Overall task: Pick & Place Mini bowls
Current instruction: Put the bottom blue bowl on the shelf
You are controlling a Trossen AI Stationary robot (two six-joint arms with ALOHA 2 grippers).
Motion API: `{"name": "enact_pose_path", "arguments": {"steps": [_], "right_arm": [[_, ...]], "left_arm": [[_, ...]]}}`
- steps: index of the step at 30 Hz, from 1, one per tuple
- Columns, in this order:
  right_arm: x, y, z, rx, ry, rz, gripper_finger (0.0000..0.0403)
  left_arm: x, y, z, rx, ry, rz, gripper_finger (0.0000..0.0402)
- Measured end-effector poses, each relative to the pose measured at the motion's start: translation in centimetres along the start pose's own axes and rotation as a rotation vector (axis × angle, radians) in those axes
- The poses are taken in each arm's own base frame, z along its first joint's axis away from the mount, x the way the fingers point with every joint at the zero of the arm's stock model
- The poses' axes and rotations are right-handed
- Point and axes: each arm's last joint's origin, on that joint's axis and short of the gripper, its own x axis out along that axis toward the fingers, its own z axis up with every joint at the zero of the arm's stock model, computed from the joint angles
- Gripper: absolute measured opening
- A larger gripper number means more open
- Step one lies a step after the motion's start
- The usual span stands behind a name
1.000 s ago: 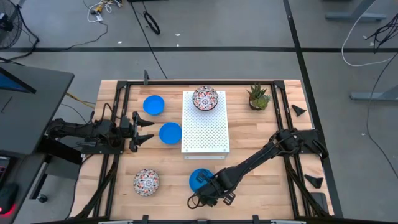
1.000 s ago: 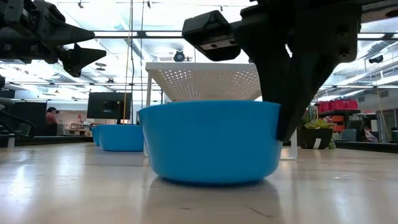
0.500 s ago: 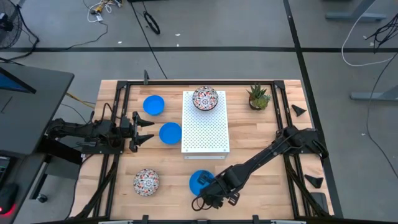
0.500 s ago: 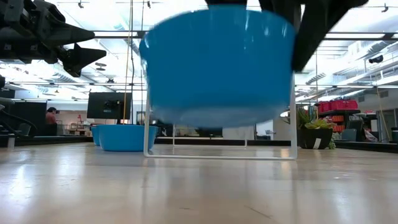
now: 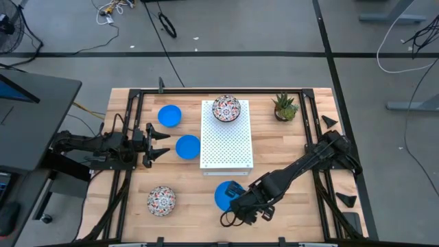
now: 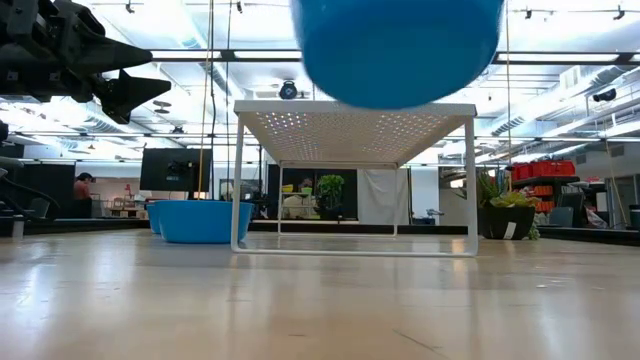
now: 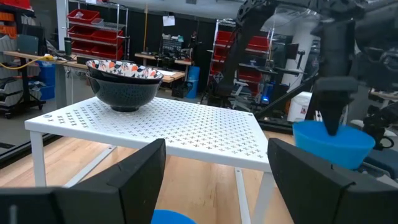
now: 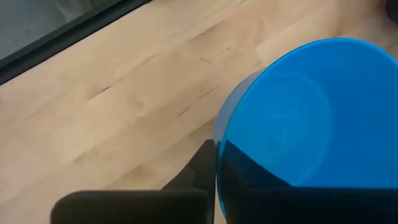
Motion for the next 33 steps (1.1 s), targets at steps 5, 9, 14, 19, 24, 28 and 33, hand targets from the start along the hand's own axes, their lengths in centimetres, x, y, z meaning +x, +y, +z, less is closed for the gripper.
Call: {"name": "enact_pose_path", "arguments": {"steps": [5, 9, 14, 19, 24, 28, 33], "right_arm": [[-2.5, 0.4, -0.7, 0.009, -0.008, -0.006, 0.0008], [-4.2, 0.7, -1.4, 0.031, -0.003, -0.009, 0.0008], [-5.7, 1.0, -2.0, 0.092, -0.002, -0.016, 0.0007], [-6.2, 1.1, -2.1, 0.158, -0.008, -0.018, 0.0007], [-6.2, 0.6, -2.5, 0.175, -0.002, -0.021, 0.0007], [-6.2, -0.5, -3.1, 0.198, 0.004, -0.031, 0.0007], [-6.3, -2.1, -4.2, 0.189, 0.014, -0.047, 0.0007]], "left_arm": [[0.0, 0.0, 0.0, 0.0, 0.0, 0.0, 0.0288], [0.0, 0.0, 0.0, 0.0, 0.0, 0.0, 0.0288], [0.0, 0.0, 0.0, 0.0, 0.0, 0.0, 0.0288], [0.0, 0.0, 0.0, 0.0, 0.0, 0.0, 0.0288], [0.0, 0.0, 0.0, 0.0, 0.0, 0.0, 0.0288], [0.0, 0.0, 0.0, 0.0, 0.0, 0.0, 0.0288], [0.0, 0.0, 0.0, 0.0, 0.0, 0.0, 0.0288]]}}
